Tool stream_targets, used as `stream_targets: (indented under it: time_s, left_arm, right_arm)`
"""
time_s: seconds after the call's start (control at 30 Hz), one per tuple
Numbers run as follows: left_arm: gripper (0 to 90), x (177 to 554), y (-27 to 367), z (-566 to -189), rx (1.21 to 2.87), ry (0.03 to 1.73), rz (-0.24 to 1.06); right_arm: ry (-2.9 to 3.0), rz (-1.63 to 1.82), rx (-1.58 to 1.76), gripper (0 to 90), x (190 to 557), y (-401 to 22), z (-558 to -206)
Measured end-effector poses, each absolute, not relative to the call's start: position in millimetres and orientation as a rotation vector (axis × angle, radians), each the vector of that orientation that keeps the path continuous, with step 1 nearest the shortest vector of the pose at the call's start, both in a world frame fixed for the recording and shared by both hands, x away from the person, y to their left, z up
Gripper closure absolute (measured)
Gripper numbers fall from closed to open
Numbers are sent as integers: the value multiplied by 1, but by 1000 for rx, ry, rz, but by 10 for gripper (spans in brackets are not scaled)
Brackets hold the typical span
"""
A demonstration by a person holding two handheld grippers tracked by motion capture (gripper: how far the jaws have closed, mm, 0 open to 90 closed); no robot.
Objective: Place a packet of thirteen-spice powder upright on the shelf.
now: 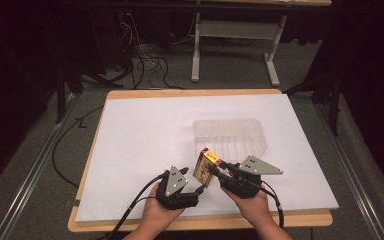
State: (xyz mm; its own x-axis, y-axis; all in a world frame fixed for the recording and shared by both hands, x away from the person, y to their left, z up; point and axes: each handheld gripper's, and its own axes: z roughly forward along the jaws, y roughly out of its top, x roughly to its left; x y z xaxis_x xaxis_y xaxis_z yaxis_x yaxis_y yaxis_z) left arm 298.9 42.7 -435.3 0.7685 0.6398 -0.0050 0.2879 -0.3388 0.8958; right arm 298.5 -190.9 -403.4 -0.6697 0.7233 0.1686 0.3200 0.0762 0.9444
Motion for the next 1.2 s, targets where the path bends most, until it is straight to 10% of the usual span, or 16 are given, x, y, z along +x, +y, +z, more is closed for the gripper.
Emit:
stream_targets:
  time_s: [1.2]
  left_arm:
    - [291,320,87,-425,1891,811,423]
  right_arm:
    - [1826,1498,1064,683,285,-247,-382]
